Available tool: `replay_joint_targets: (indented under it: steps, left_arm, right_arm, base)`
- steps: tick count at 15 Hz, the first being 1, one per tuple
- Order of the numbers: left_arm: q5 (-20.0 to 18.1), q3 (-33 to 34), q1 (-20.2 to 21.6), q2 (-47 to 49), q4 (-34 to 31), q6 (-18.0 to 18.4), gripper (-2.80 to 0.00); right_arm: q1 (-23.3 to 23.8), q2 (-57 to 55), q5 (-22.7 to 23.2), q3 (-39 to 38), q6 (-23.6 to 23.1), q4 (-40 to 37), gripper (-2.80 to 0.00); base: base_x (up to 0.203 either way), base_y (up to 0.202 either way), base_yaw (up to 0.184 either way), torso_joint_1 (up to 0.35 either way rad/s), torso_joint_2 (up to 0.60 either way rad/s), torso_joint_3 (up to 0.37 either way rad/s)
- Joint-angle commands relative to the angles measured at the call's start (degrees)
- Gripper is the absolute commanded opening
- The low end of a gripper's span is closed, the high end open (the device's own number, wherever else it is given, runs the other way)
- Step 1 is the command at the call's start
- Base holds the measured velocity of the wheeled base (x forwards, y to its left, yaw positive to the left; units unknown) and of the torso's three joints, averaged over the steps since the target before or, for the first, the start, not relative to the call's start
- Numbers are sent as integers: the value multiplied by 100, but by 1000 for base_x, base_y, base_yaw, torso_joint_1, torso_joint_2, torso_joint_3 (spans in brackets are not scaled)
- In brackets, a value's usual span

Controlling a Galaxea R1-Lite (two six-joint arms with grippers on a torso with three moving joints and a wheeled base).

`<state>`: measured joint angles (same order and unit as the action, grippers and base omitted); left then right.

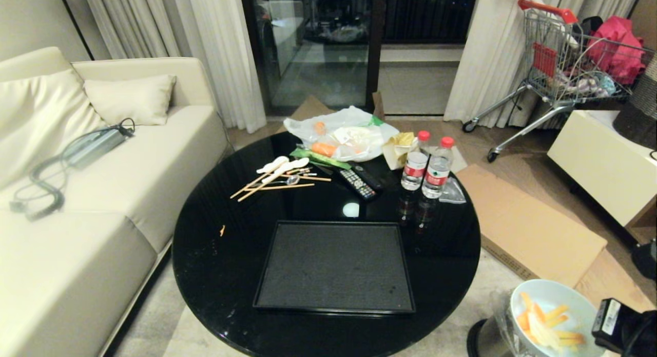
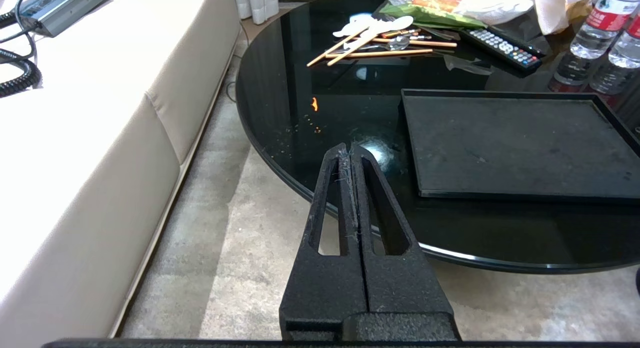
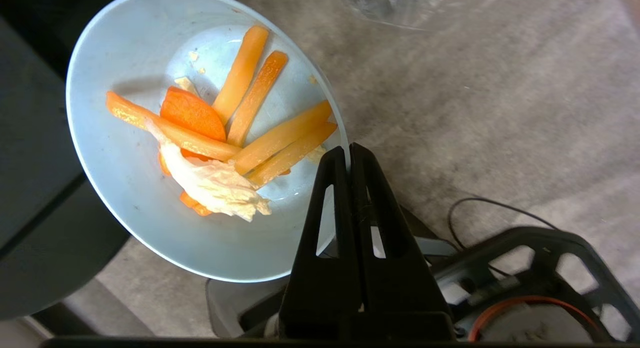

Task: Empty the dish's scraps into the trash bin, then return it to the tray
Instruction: Move the bowl over the trash can

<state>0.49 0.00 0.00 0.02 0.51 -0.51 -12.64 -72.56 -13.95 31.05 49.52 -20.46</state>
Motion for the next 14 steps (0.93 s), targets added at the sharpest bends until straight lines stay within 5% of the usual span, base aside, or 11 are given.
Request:
replay_joint_targets:
  steps: [1,14]
  left_arm:
    - [3,0,0,-2,2,-2,-280]
    - [3,0,0,-2,2,-2,-280]
  right_arm:
    - [-1,253,-29,-24,39,-195,-280]
    - [-10,1290,49,-795,84,-661,-280]
  base:
    - [0,0,0,0,0,0]
    - [0,0,0,0,0,0]
